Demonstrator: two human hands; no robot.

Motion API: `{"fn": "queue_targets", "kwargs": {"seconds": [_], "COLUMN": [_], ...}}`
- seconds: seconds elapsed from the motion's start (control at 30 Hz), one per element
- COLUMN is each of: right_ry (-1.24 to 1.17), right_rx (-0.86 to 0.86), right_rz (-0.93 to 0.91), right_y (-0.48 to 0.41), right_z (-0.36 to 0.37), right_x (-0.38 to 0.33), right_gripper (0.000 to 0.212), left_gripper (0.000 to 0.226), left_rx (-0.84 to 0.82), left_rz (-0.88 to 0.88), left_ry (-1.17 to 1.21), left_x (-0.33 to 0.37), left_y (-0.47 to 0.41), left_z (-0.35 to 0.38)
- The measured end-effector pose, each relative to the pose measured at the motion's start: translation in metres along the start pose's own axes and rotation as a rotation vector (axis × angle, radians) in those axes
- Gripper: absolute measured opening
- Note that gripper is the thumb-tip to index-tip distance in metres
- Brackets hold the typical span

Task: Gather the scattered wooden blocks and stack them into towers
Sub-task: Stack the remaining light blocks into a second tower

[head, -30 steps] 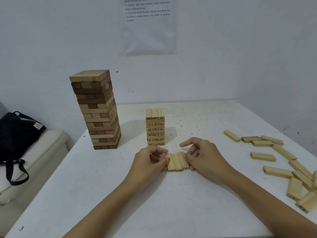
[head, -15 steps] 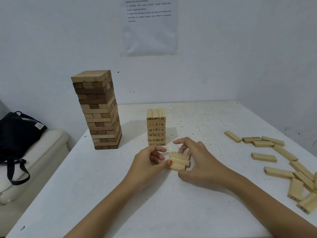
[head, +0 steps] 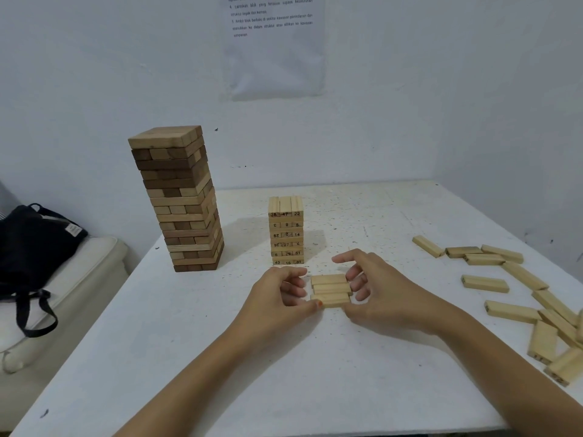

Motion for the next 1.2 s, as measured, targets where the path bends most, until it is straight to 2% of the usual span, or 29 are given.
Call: {"fn": "queue_targets", "kwargs": {"seconds": [0.23, 0.93, 1.1, 1.2], "right_ry": [-0.046, -0.082, -0.048, 0.058], "right_rx": [0.034, 0.018, 0.022, 0.081], "right_rz": [0.016, 0.063, 0.053, -0.047], "right_y": [0.000, 0.000, -0.002, -0.004], "right_z": [0.002, 0.003, -0.007, -0.010], "right_x": [-0.002, 0.000, 0.007, 0.005], "right_gripper": [0.061, 0.063, 0.048, 0.034], "left_gripper": [0.047, 0.044, 0.040, 0.043], "left_rx": [-0.037, -0.051, 0.030, -0.017], "left_rz": [0.030, 0.039, 0.252, 0.384], "left_ry": [0.014, -0.010, -0.250, -0.390], "left_x": [0.000, -0.001, 0.007, 0.010], "left_y": [-0.004, -0.005, -0.001, 0.001], "left_z": [0.002, 0.003, -0.002, -0.001]}}
Point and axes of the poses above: each hand's wrist, its own y-axis away from the middle knuckle, its own z-axis out of the palm, x = y × z, the point moved 3 cm from there along -y, towards the middle knuckle, and after that the axes turned 2 degrees about z, right-handed, at the moved point
